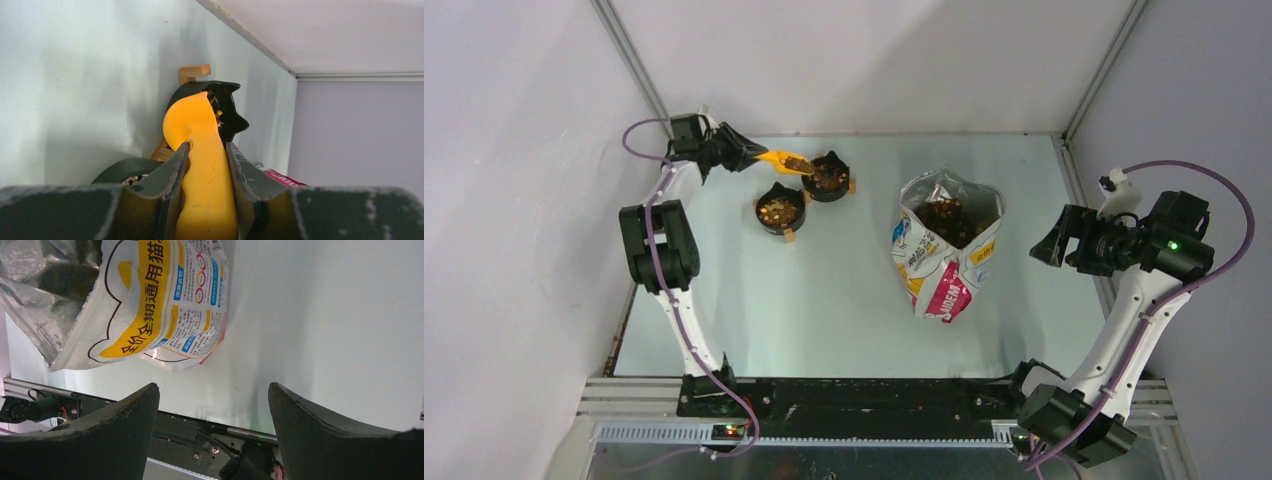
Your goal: Serve the pet food
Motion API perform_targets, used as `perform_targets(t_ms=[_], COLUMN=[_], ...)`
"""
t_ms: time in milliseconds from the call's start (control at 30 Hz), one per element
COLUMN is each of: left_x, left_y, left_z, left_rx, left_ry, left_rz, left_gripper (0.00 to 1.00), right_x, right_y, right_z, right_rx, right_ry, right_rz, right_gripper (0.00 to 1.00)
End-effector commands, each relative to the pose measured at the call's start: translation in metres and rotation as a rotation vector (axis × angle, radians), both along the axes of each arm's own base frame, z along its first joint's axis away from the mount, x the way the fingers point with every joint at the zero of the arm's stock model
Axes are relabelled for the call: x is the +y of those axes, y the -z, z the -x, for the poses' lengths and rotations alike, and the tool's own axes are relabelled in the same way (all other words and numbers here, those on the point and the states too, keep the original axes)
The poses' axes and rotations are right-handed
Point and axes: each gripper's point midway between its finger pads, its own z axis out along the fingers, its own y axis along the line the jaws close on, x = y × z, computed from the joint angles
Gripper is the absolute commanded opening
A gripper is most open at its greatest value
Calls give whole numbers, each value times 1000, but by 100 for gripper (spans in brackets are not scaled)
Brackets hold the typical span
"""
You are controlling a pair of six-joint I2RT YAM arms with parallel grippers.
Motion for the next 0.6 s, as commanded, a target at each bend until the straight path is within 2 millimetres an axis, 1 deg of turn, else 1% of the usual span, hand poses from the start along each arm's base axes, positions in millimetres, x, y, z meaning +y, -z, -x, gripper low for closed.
perform_targets(t_ms=[0,133,200,333,367,433,467,500,533,567], left_x=[-11,-17,-21,-29,-34,-34,-40,-49,-49,-54], left_y=[-7,-10,-16,-34,-40,-52,-61,-62,-71,-71], left_z=[-1,-2,-3,-3,-3,-2,-2,2,2,6], left_rx=[-40,-60,-84,-148,-167,-200,-223,-239,-260,-273], left_ry=[59,74,89,116,134,144,151,180,178,206], left_rz=[-144,-215,-270,-383,-409,-459,-482,-513,-538,-571], left_gripper=[0,0,0,0,0,0,0,0,0,0], right_x=[-3,-2,-2,-1,0,1,2,2,3,3], right_y=[-2,-2,-2,-2,-2,-3,-3,-4,-4,-5], right_z=[-3,-2,-1,0,1,2,2,3,4,5], right_rx=[-19,-17,-18,-19,-21,-24,-25,-28,-28,-31], right_ry=[10,9,8,5,4,4,1,1,0,-1], right_rz=[3,4,8,11,12,11,10,11,10,12], right_gripper=[82,82,82,83,83,82,82,82,83,83])
